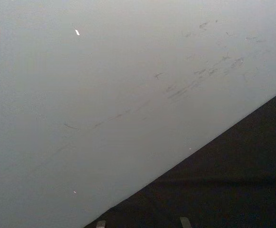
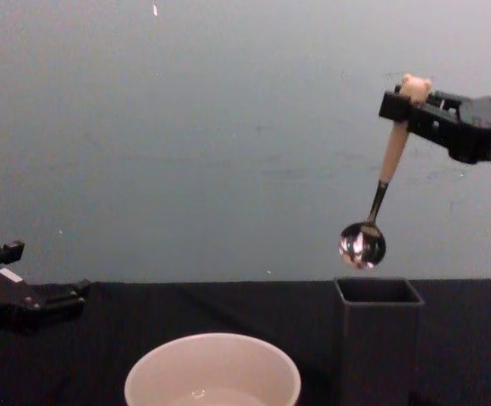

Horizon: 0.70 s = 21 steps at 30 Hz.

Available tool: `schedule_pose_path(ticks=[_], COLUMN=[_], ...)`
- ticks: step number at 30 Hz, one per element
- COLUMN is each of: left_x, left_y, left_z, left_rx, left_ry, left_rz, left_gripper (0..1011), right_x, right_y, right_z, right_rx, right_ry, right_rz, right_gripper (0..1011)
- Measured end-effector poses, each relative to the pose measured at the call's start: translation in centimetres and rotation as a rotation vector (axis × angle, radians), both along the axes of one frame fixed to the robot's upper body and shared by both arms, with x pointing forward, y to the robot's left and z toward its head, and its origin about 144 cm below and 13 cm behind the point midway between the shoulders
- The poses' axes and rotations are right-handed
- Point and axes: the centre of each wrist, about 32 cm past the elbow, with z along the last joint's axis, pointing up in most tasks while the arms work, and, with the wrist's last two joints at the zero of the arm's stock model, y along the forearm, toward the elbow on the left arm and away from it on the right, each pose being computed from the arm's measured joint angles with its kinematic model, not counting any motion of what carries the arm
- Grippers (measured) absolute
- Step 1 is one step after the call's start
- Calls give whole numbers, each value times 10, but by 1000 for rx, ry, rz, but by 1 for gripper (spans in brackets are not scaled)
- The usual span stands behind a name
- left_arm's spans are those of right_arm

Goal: Pick up the stirring spoon with one hand, stir inside the cup, then place it back in its original position.

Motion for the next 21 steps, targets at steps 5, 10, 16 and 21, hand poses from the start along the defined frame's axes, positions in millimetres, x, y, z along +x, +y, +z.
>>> schedule_pose_path(ticks=[5, 10, 16, 21], left_x=[0, 0, 0, 0], left_y=[0, 0, 0, 0], left_z=[0, 0, 0, 0], left_rx=[0, 0, 0, 0], left_ry=[0, 0, 0, 0], left_rz=[0, 0, 0, 0], left_gripper=[1001, 1001, 1001, 1001], right_x=[7, 17, 29, 35], right_y=[4, 13, 29, 41], right_z=[6, 7, 7, 4], right_rx=[10, 17, 20, 15], right_ry=[-37, -59, -73, -66], right_rz=[17, 48, 100, 142], right_gripper=[211, 211, 211, 211])
